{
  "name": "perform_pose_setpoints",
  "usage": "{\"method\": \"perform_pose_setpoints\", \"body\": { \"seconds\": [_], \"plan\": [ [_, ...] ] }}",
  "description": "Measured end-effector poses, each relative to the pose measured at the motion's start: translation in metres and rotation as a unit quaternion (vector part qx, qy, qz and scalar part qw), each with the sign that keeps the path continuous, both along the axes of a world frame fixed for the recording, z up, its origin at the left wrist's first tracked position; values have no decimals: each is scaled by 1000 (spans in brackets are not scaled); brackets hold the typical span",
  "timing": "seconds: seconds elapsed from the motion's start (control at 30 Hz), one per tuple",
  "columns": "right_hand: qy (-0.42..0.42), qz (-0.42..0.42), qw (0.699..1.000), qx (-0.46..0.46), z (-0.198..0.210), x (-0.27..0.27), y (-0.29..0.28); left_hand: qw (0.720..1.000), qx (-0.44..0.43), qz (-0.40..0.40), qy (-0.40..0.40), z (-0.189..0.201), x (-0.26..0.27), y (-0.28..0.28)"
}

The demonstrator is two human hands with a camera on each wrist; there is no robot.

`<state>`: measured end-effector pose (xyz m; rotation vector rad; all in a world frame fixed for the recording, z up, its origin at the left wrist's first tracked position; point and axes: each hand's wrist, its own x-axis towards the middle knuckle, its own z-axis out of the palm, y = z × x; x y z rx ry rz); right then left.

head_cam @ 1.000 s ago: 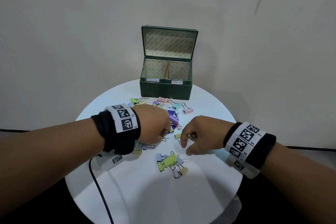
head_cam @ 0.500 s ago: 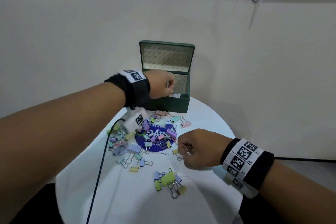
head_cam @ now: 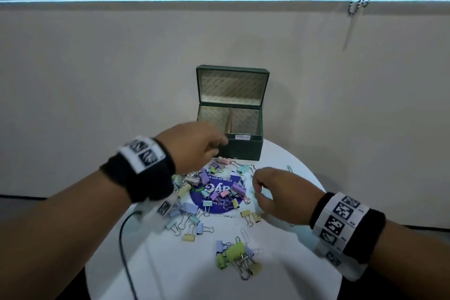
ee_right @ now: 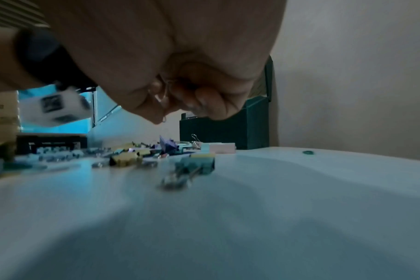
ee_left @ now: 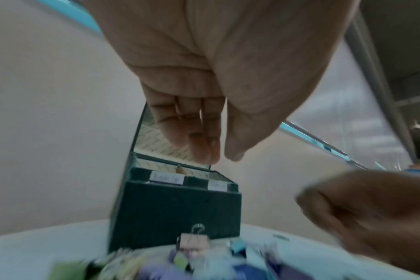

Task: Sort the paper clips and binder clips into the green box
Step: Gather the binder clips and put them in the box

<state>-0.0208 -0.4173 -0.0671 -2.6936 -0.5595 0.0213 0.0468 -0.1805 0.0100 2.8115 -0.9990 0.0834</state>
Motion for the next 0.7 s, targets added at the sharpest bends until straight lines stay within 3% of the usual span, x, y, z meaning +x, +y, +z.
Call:
{"method": "perform_pose_setpoints", "body": {
  "seconds": [0.2,0.37,0.53,0.7],
  "plan": [
    [-60,-101,993,23,51,70,7,998,65,1,-19,-40,-49,41],
    [-64,-152,984,-68,70,123,24,997,80,5,4,-55,-49,39],
    [-34,-148,982,-111,73,133,31,997,70,9,23,-59,-49,39],
    [-87,-162,982,-43,80,114,5,997,68,21,35,-59,-48,40]
  ]
}}
